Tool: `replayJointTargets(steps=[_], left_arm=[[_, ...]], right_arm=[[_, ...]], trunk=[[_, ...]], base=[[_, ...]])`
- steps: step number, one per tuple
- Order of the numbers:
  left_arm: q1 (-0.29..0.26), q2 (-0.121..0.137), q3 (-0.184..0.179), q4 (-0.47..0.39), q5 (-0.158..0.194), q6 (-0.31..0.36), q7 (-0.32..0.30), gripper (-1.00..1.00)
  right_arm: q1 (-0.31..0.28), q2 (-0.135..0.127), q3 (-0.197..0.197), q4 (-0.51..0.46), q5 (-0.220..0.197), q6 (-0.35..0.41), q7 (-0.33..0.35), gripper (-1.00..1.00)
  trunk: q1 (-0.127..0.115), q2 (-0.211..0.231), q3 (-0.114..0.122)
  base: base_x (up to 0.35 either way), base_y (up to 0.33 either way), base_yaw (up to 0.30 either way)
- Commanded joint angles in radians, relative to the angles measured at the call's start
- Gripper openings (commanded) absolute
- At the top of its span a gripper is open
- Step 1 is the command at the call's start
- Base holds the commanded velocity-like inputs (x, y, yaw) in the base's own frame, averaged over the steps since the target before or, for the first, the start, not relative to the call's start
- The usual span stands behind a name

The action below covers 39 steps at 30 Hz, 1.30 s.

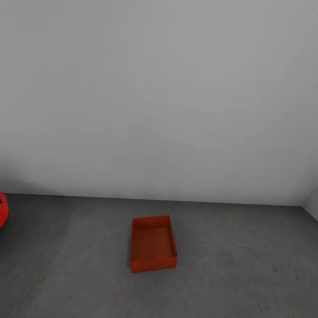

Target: Move the two storage containers from the living room to the garage. In the garage, place one container on the floor and stack the other container on top of it (either order is fine).

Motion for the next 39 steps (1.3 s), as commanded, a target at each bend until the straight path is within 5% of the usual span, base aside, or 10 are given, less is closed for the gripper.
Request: replayJointTargets(steps=[1, 11, 39], left_arm=[[-0.001, 0.002, -0.007, 0.001, 0.01, -0.001, 0.002, 1.0], [0.06, -0.003, -0.007, 0.006, 0.017, 0.004, -0.021, 1.0], [0.064, -0.012, -0.005, -0.012, 0.011, -0.004, -0.035, 1.0]], right_arm=[[-0.001, 0.002, 0.008, 0.003, -0.009, -0.005, -0.002, 1.0], [-0.001, 0.007, 0.008, 0.003, -0.011, -0.002, 0.008, 1.0], [-0.001, 0.006, 0.009, 0.003, -0.008, -0.003, 0.009, 1.0]], trunk=[[0.0, -0.001, 0.0], [0.0, -0.001, 0.011], [0.0, -0.001, 0.054]], base=[[0.0, 0.0, 0.0], [0.0, 0.0, 0.0], [0.0, 0.0, 0.0]])
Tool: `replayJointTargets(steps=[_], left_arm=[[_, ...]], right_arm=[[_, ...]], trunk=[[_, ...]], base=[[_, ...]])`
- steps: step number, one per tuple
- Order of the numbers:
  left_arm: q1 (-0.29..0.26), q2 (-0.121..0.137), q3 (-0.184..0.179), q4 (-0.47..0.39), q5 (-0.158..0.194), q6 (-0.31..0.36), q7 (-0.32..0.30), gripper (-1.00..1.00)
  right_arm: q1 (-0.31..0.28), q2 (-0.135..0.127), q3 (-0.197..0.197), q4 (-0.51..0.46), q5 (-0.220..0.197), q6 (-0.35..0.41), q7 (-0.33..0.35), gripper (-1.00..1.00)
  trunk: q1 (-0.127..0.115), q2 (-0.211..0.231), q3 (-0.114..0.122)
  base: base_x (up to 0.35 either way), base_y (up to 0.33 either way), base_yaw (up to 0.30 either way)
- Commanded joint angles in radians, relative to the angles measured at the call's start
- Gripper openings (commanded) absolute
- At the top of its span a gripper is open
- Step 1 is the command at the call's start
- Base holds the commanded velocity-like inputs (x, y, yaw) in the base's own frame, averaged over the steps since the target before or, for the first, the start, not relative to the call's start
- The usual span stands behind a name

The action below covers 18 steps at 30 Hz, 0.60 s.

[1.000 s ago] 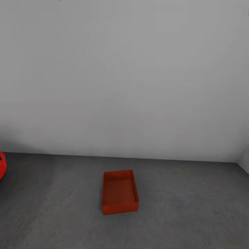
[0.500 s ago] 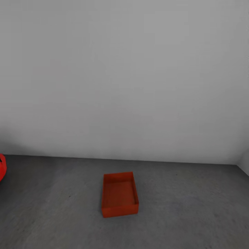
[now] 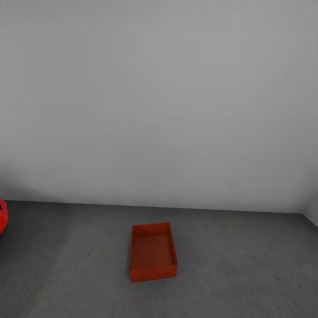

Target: Move the two storage containers from the living room to the garage. In the garage, place one container on the floor and stack the other container on top of it (either order is fine).

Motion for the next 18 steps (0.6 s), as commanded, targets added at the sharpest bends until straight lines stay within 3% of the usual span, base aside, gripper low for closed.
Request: replayJointTargets(steps=[1, 18], left_arm=[[-0.001, 0.0, -0.007, 0.0, 0.007, -0.003, 0.002, 1.0], [-0.001, 0.0, -0.007, 0.0, 0.007, -0.003, 0.002, 1.0]], right_arm=[[-0.001, 0.001, 0.008, 0.003, -0.009, -0.006, -0.002, 1.0], [-0.001, -0.004, 0.007, 0.003, -0.016, -0.008, -0.002, 1.0]], trunk=[[0.0, -0.001, 0.0], [0.0, -0.001, 0.027]], base=[[0.0, 0.0, 0.0], [0.0, 0.0, 0.0]])
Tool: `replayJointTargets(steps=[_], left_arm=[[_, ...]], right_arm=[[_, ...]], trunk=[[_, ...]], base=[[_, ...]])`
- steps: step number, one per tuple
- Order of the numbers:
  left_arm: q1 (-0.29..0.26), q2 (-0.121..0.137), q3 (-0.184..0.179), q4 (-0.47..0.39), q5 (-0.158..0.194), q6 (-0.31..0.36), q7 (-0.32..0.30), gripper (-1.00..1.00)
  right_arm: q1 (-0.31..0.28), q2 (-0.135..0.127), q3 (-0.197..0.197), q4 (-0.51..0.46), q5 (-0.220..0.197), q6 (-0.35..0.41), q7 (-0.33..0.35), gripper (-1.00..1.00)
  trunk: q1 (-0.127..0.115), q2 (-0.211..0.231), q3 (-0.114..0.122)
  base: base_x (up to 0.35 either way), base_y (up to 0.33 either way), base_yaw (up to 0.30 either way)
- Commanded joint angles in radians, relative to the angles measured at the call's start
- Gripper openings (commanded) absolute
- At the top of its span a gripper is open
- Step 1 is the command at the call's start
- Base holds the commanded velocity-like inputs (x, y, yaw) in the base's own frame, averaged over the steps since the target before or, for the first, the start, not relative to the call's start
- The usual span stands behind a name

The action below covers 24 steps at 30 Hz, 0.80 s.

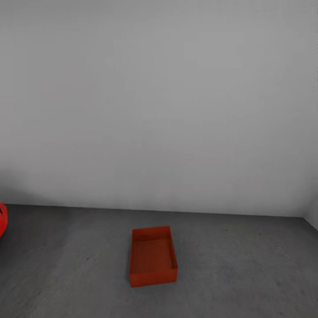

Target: Move the two storage containers from the living room to the garage. In the garage, place one container on the floor and stack the other container on top of it (either order is fine).

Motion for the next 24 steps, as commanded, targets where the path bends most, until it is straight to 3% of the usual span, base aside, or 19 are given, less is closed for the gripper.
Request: replayJointTargets(steps=[1, 4, 6, 7, 8, 11, 24], left_arm=[[-0.001, 0.0, -0.007, 0.0, 0.007, -0.002, 0.002, 1.0], [-0.001, -0.003, -0.004, 0.0, 0.008, -0.002, 0.002, 1.0], [-0.001, -0.019, -0.003, -0.001, 0.008, -0.002, 0.002, 1.0], [-0.001, -0.055, -0.008, -0.001, 0.006, -0.004, 0.002, 1.0], [-0.001, -0.069, -0.007, -0.001, 0.006, -0.005, 0.002, 1.0], [-0.001, -0.086, -0.007, 0.0, 0.007, -0.003, 0.002, 1.0], [-0.001, -0.085, -0.009, 0.004, 0.016, -0.003, 0.004, 1.0]], right_arm=[[-0.001, 0.0, 0.008, 0.003, -0.008, -0.006, -0.002, 1.0], [-0.001, -0.001, 0.008, 0.003, -0.009, -0.006, -0.002, 1.0], [-0.001, -0.002, 0.008, 0.003, -0.009, -0.006, -0.002, 1.0], [-0.001, -0.002, 0.008, 0.003, -0.009, -0.007, -0.002, 1.0], [-0.001, -0.002, 0.007, 0.003, -0.009, -0.007, -0.002, 1.0], [-0.001, -0.002, 0.007, 0.003, -0.009, -0.007, -0.002, 1.0], [-0.001, -0.007, 0.007, 0.003, -0.009, -0.01, -0.002, 1.0]], trunk=[[0.0, -0.001, 0.0], [0.0, -0.001, 0.005], [0.0, -0.001, 0.008], [0.0, -0.001, 0.01], [0.0, -0.001, 0.011], [0.0, -0.001, 0.016], [0.0, -0.001, 0.036]], base=[[0.0, 0.0, 0.0], [0.0, 0.0, 0.0], [0.0, 0.0, 0.0], [0.0, 0.0, 0.0], [0.0, 0.0, 0.0], [0.0, 0.0, 0.0], [0.0, 0.0, 0.0]])
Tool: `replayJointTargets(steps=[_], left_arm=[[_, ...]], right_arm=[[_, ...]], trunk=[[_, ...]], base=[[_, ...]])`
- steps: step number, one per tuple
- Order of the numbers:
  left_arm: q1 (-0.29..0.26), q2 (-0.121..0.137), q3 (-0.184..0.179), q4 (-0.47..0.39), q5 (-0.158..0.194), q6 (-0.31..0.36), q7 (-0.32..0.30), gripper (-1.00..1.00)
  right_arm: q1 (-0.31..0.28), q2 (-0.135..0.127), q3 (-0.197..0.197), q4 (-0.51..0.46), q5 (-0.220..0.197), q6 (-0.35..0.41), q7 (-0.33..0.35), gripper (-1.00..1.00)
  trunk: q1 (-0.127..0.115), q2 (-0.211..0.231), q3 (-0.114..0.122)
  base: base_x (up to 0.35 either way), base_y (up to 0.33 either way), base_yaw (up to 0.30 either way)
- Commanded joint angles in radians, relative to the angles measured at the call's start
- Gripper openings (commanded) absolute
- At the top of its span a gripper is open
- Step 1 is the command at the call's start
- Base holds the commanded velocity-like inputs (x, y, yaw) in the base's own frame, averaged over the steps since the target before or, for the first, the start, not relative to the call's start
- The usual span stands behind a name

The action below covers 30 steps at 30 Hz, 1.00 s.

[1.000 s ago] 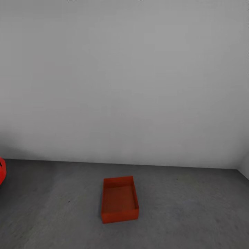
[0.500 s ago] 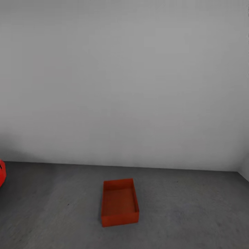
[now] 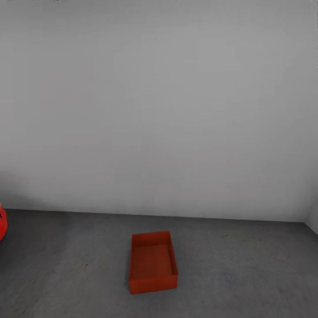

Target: Move the two storage containers from the living room to the garage. In the garage, place one container on the floor and stack the other container on top of it (either order is fine).

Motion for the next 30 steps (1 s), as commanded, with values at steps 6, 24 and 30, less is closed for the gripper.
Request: replayJointTargets(steps=[6, 24, 30], left_arm=[[-0.001, 0.001, -0.007, 0.003, 0.01, -0.003, 0.006, 1.0], [-0.001, -0.003, -0.012, 0.006, 0.008, -0.003, 0.003, 1.0], [-0.001, -0.004, -0.011, 0.006, 0.011, -0.002, 0.003, 1.0]], right_arm=[[-0.001, -0.002, 0.009, 0.003, -0.007, -0.007, -0.003, 1.0], [-0.001, -0.03, 0.006, 0.003, -0.021, -0.01, -0.005, 1.0], [-0.001, -0.04, 0.008, 0.002, -0.095, -0.009, -0.003, 1.0]], trunk=[[0.0, -0.001, 0.008], [0.0, -0.001, 0.036], [0.0, -0.001, 0.045]], base=[[0.0, 0.0, 0.0], [0.0, 0.0, 0.0], [0.0, 0.0, 0.0]])
